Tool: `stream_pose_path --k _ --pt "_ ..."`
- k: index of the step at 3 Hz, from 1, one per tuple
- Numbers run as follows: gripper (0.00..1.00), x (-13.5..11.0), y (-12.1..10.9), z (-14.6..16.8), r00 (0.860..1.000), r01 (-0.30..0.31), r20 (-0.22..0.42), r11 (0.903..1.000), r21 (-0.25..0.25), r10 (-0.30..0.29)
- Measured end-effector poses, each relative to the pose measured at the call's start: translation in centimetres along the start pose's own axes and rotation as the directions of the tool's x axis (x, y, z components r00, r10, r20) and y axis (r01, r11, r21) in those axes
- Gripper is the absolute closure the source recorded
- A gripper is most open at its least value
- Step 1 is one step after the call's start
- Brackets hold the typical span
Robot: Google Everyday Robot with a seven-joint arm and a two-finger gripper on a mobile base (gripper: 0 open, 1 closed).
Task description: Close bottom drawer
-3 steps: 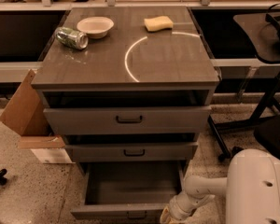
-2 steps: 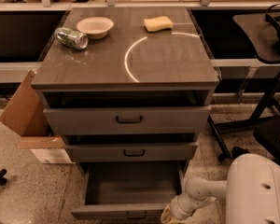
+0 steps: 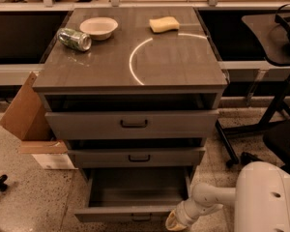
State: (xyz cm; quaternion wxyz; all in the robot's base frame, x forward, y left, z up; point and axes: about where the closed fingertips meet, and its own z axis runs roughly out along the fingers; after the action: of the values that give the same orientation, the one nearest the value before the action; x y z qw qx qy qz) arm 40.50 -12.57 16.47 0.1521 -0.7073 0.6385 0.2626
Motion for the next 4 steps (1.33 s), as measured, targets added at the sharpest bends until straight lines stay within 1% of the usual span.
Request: stream_pose_path --k 1,2,3,4 --pt "1.00 0.2 -0.2 0.3 1.000 -0.010 0.011 0.9999 0.008 0.010" --pt "1.00 0.8 -1.9 0.8 0.999 -0.028 0.040 0.9985 0.047 0.026" --pt "1.00 1.3 -5.3 1.5 0.997 -0.060 0.063 0.9913 0.117 0.053" --pt "1.00 1.5 -7.5 1.5 0.993 -0.093 0.087 0.9798 0.177 0.078"
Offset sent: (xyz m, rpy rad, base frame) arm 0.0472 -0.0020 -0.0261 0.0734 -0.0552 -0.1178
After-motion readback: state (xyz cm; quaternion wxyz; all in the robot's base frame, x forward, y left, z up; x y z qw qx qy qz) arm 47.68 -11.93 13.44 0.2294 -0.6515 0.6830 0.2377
